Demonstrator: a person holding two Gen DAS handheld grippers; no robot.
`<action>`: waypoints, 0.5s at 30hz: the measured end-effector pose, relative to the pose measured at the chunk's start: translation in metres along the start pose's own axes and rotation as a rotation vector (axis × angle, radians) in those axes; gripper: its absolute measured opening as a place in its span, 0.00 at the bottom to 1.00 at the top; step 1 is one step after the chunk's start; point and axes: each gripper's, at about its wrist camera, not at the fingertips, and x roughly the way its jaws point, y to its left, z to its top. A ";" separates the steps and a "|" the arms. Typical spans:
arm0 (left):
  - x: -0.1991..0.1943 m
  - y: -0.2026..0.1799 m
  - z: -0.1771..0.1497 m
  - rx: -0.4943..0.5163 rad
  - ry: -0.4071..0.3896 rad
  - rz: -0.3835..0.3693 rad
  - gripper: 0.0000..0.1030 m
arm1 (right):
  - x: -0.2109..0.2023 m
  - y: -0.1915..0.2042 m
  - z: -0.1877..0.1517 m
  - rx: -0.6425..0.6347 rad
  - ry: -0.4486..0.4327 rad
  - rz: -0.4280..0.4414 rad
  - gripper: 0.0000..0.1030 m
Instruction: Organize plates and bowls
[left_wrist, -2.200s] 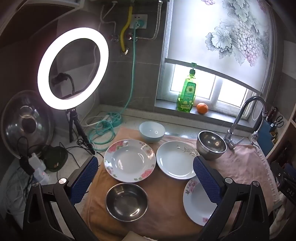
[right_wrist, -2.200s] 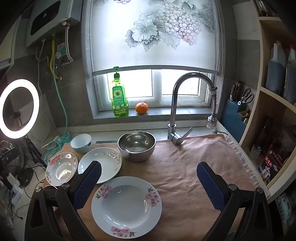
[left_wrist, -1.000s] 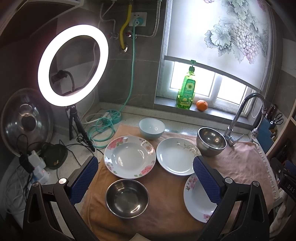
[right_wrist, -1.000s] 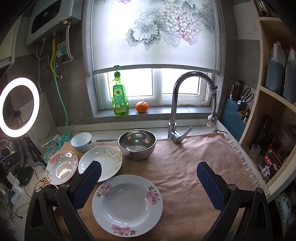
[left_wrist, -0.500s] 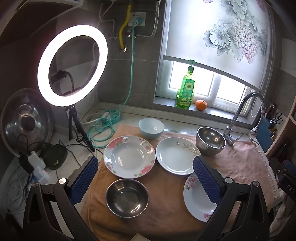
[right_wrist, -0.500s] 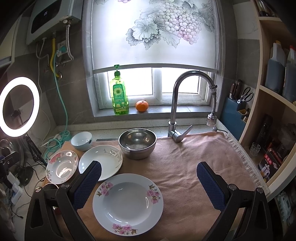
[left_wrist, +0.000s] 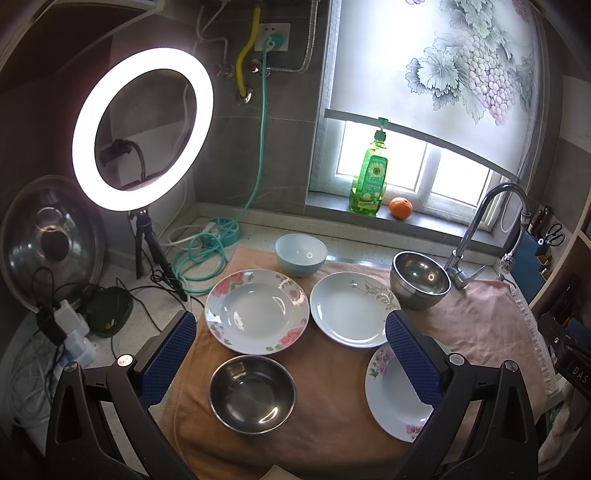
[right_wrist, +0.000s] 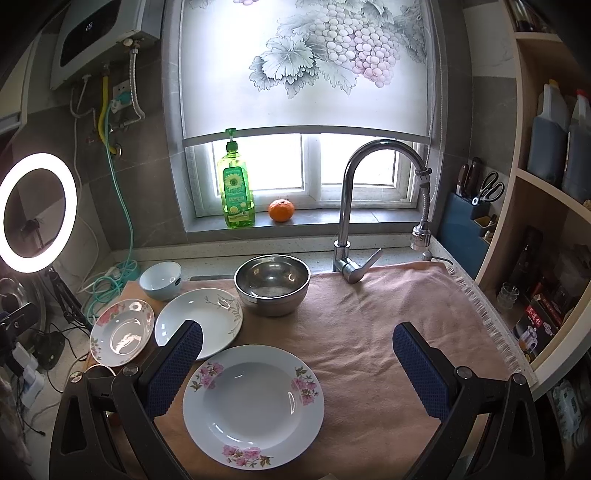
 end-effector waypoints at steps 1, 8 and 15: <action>0.000 0.000 0.000 -0.001 0.000 -0.001 0.99 | 0.000 0.000 0.001 0.000 0.000 -0.001 0.99; 0.000 0.000 0.000 0.001 0.000 0.000 0.99 | 0.001 0.000 0.001 0.001 0.002 0.001 0.99; 0.002 -0.001 0.000 0.000 0.002 0.001 0.99 | 0.003 0.002 0.001 0.001 0.006 -0.001 0.99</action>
